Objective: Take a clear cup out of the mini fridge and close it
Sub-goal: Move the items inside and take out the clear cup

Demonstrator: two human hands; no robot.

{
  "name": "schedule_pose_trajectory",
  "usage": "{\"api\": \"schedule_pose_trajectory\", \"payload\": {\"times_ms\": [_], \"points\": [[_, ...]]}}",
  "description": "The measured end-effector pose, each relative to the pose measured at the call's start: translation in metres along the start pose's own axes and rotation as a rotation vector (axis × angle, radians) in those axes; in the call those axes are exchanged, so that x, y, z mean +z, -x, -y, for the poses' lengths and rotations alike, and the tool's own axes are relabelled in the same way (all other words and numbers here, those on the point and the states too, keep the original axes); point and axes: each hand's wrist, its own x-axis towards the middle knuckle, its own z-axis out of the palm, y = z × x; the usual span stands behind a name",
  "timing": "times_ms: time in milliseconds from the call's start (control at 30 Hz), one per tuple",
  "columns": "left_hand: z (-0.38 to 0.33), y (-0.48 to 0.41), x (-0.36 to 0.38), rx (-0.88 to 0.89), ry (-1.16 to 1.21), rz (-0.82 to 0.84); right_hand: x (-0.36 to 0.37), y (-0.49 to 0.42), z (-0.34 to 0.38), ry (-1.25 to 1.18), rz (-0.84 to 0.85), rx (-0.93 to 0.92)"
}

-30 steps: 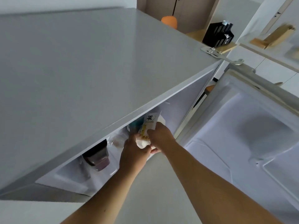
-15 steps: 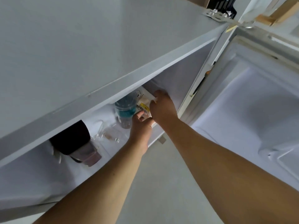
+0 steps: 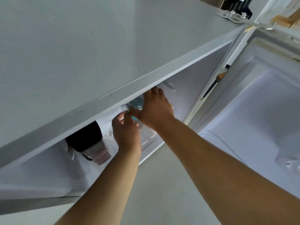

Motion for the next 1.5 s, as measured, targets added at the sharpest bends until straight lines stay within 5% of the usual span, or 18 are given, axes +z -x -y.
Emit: {"api": "schedule_pose_trajectory", "payload": {"times_ms": [133,533,900,1133,1300,1500], "points": [[-0.016,-0.013,0.01,-0.042,-0.041,0.029,0.004,-0.017,0.003,-0.041,0.219,0.028],[0.012,0.029,-0.027,0.037,-0.065,0.162,0.01,0.064,-0.015,-0.114,0.05,0.02],[0.084,0.02,-0.045,-0.254,-0.236,0.235,0.069,0.11,-0.044,-0.038,0.198,0.165],[0.092,0.013,-0.051,-0.427,-0.116,0.196,0.081,0.134,-0.056,-0.099,0.271,0.226],[0.086,0.018,-0.064,-0.306,-0.125,0.124,0.076,0.116,-0.032,-0.084,0.14,0.109],[0.07,0.009,-0.079,-0.229,-0.122,0.032,0.097,0.075,0.02,-0.011,0.274,-0.029]]}}
